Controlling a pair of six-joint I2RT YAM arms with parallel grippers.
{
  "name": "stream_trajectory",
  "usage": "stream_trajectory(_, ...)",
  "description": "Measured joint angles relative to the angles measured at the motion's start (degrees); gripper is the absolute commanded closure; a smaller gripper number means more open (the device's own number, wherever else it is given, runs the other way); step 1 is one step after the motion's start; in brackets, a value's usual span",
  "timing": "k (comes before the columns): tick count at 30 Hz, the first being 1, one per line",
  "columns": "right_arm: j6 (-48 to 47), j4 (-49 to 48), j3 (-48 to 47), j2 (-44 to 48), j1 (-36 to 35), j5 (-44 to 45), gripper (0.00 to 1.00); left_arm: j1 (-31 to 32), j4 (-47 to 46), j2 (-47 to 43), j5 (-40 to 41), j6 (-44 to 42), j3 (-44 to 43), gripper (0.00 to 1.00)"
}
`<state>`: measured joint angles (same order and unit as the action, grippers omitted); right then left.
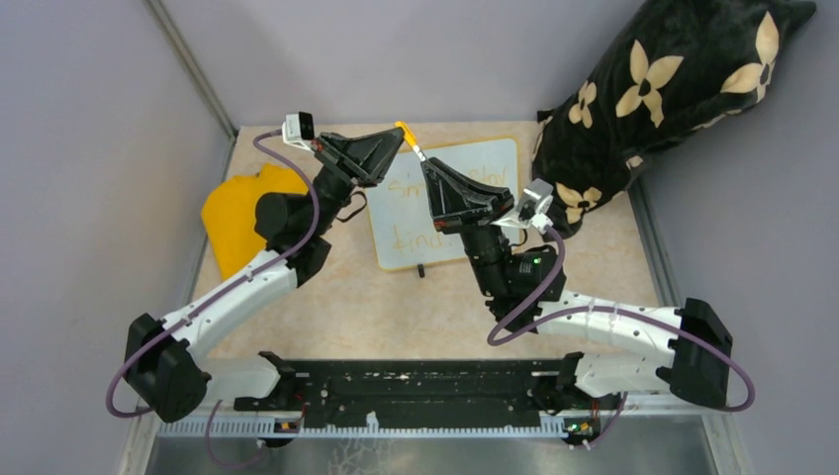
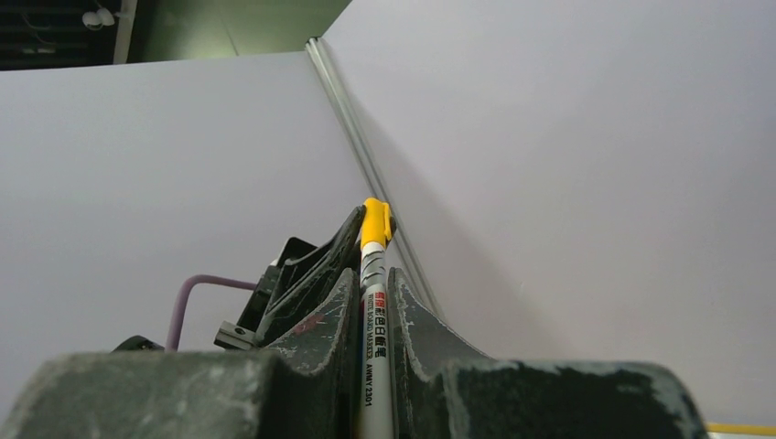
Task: Write a sentence on the whiteboard
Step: Close the whiteboard marker.
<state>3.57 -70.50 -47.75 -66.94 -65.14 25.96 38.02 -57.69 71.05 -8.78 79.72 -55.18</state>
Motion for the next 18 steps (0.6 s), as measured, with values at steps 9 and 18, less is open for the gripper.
stream_trajectory(9, -0.44, -0.48, 0.00, 0.02, 0.00, 0.61, 1.00, 1.51, 0.50, 0.04, 1.20, -2.47, -0.26, 1.00)
stream_trajectory(18, -1.44, -1.73, 0.00, 0.02, -0.37, 1.64, 1.00, 4.26, 0.37, 0.11, 4.96, -4.17, -0.26, 1.00)
